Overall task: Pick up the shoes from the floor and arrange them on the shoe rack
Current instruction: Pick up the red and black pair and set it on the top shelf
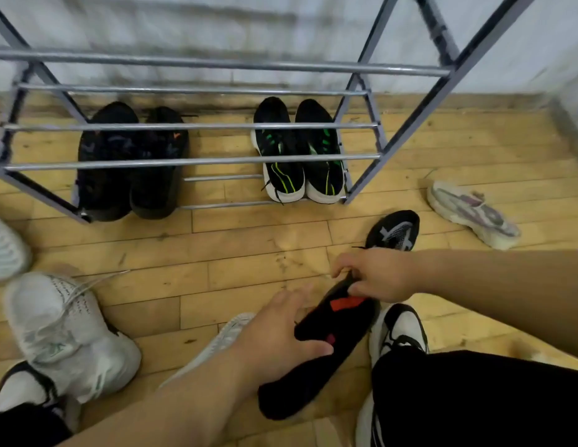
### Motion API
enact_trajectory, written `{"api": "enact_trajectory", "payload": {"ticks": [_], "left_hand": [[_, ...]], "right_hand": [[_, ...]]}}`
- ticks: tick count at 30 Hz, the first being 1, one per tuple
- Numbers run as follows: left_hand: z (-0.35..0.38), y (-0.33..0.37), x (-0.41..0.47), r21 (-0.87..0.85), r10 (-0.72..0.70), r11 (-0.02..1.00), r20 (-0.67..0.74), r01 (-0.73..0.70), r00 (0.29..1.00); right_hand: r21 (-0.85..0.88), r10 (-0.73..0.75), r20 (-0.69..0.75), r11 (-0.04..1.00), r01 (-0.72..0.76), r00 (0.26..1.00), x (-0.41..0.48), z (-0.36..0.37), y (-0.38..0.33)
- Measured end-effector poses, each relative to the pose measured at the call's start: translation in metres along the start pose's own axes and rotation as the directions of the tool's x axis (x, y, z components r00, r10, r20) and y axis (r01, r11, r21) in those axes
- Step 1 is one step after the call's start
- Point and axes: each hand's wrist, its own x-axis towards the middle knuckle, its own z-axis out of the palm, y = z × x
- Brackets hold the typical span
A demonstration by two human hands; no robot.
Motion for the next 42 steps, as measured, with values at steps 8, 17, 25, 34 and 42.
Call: {"api": "enact_trajectory", "payload": {"ticks": [8,17,25,34,42], "left_hand": [[-0.050,0.106,-0.024,0.444,0.337,0.858,-0.105,-0.259,0.936],[-0.100,0.205,-0.076,0.755,0.510,0.576,-0.032,-0.313,0.860],[-0.190,0.236,-0.159,0.657,0.515,0.669,-0.071,-0.349,0.854],[-0.264,0.176,-0.255,0.611,0.302,0.773,-0.121,-0.169,0.945],[-0.302,0.139,-0.279,0.610,0.229,0.790,-0.195,-0.065,0.954]], "right_hand": [[0.513,0.190,-0.273,0.858,-0.024,0.943,-0.161,-0.053,0.010],[0.578,0.226,-0.592,0.788,0.213,0.773,-0.274,-0.057,-0.016],[0.219,-0.020,-0.705,0.944,0.245,0.709,-0.303,-0.079,-0.100],[-0.122,-0.380,-0.611,0.912,0.392,0.695,-0.239,-0.046,-0.206],[-0.221,-0.478,-0.665,0.860,0.460,0.573,-0.197,-0.050,-0.264]]}}
